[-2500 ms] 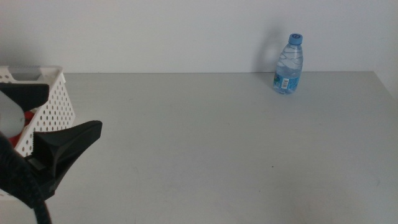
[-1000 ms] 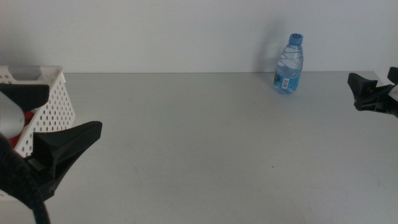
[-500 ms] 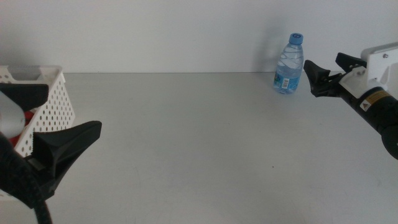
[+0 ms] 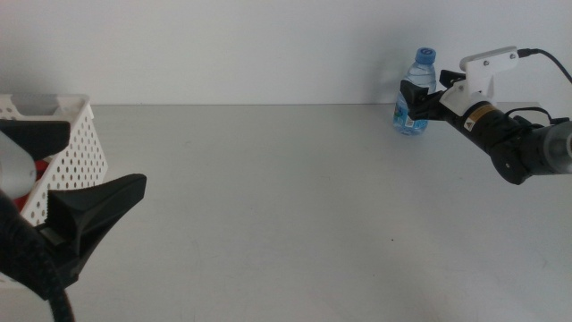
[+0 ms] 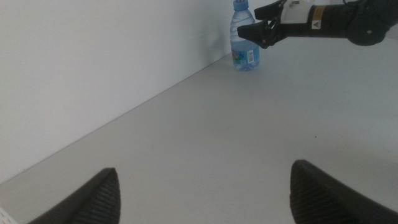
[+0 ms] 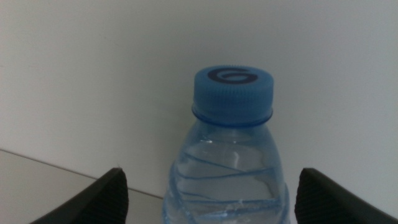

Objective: Use arms to grab the bottles and put them into the dustbin to the left of the table.

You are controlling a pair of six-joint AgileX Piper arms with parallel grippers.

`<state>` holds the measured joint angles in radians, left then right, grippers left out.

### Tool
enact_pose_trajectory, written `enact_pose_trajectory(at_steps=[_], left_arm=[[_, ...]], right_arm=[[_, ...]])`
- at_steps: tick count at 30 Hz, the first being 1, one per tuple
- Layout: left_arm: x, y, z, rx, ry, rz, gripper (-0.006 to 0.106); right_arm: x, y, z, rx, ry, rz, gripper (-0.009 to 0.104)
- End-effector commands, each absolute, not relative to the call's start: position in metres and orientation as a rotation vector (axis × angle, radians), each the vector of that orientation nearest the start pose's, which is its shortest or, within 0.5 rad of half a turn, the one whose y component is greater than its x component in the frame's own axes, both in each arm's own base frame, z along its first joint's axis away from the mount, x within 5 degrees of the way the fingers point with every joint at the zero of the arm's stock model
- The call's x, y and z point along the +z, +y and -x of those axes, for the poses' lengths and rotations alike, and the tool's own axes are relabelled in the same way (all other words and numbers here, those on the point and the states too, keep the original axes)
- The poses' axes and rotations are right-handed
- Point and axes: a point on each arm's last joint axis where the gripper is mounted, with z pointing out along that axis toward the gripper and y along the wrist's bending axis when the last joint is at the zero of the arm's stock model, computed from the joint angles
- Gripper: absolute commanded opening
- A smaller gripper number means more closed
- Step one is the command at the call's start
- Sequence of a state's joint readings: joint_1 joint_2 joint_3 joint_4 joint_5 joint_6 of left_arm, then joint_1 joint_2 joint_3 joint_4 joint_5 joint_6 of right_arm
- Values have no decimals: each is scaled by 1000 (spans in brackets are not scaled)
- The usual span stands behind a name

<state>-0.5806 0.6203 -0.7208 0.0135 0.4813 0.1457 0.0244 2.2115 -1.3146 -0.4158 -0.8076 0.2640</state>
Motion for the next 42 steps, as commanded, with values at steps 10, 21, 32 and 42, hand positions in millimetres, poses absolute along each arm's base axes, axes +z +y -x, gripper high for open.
enact_pose_trajectory(at_steps=[10,21,32,42], left_arm=[[376,-67,-102,-317,1658,-630,94],[376,-67,-102,-317,1658,-630,94],[376,-67,-102,-317,1658,-630,94],[376,-67,-102,-317,1658,-630,94]], right_arm=[[176,43,-523,211,1484,261,90],[217,87,-507,361,1531,434,-1],[260,219,-450,670,1377,708,-1],[237,295,-412,745,1324,889,-1]])
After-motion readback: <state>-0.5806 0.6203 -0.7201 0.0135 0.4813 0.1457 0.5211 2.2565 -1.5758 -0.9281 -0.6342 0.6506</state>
